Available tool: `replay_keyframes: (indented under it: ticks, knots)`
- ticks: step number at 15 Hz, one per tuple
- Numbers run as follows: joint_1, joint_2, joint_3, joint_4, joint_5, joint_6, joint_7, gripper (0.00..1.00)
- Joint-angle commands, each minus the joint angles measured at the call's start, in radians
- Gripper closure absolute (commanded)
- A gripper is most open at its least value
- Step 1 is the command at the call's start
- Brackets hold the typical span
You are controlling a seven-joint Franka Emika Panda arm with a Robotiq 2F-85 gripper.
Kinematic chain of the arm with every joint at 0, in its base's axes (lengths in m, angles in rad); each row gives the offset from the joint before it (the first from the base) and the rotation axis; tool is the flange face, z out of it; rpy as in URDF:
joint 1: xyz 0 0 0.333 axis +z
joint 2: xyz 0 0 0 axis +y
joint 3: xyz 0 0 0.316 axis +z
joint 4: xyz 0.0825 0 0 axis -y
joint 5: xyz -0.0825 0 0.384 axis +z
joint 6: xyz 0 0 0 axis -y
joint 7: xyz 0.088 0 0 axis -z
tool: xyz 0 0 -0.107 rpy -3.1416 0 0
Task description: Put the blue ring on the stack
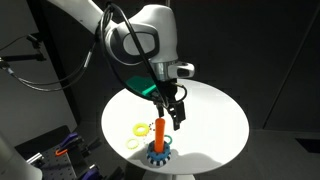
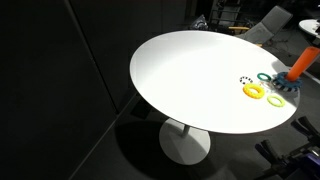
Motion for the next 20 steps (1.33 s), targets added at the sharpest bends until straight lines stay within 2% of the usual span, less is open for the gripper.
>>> replay_keyframes:
  ticks: [1, 10, 20]
  knots:
    - [-0.003, 0.01, -0.002, 0.026, 0.021, 0.001, -0.002, 0.0]
    - [0.018, -0.021, 0.019, 0.014, 0.042, -0.116, -0.018, 0.0]
    - [0.104, -0.102, 0.103, -0.073, 0.006, -0.141, 0.019, 0.0]
